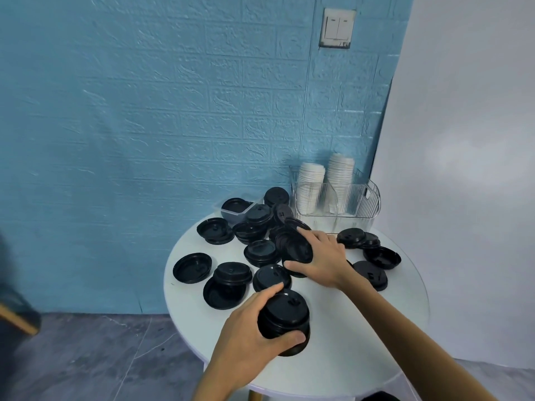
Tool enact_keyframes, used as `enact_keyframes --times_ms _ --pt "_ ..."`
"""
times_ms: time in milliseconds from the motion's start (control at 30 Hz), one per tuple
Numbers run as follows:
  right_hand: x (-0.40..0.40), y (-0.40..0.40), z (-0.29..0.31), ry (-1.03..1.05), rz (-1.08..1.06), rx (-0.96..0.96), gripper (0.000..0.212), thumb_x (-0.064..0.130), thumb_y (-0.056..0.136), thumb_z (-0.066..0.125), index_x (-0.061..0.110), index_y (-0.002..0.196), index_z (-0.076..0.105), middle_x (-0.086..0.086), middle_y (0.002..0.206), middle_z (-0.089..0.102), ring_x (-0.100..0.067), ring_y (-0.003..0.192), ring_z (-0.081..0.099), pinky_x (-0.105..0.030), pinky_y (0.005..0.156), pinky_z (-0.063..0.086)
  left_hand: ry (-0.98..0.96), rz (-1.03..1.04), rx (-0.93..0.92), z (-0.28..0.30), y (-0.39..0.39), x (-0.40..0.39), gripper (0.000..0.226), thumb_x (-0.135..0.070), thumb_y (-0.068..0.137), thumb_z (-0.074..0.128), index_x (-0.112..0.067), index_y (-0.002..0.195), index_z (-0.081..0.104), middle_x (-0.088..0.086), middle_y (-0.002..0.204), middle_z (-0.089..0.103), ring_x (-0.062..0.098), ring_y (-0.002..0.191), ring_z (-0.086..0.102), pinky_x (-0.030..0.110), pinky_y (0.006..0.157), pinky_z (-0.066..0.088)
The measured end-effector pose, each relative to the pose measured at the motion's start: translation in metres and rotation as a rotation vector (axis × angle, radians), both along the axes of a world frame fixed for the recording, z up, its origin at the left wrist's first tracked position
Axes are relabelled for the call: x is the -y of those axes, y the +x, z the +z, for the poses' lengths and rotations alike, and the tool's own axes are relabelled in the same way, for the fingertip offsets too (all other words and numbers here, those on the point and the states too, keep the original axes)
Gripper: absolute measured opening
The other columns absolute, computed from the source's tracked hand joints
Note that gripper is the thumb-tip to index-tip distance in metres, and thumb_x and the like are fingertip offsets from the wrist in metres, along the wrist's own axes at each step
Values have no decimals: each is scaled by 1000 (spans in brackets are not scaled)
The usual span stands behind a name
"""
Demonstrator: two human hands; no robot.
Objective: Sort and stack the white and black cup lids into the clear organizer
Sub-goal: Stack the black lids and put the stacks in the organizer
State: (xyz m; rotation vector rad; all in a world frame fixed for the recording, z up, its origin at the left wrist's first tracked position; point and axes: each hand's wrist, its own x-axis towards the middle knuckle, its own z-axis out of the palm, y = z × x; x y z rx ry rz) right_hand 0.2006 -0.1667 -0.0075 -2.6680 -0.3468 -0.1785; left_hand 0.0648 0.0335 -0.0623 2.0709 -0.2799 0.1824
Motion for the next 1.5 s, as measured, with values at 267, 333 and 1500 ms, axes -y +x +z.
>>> enact_keyframes --times_ms 267,333,1500 --pt "12 -14 3 363 99 -39 84 74 78 59 61 150 18 20 131 38 -8 134 33 -45 120 19 -15 10 1 -1 0 0 88 -70 58 84 -67 136 42 -44 127 55 -16 119 54 20 104 46" --pt "12 -32 6 539 178 -97 84 66 77 68 69 145 19 19 131 40 4 130 38 -40 120 27 -20 10 -3 -1 0 0 89 -70 58 84 -66 136 43 -44 127 55 -15 119 54 21 105 47" --pt "-3 -97 -5 591 404 -324 62 35 73 64 39 132 45 10 120 42 -7 110 48 -29 90 51 -24 -5 -16 7 -4 0 79 -64 61 85 -78 125 41 -42 123 58 -11 115 59 25 99 53"
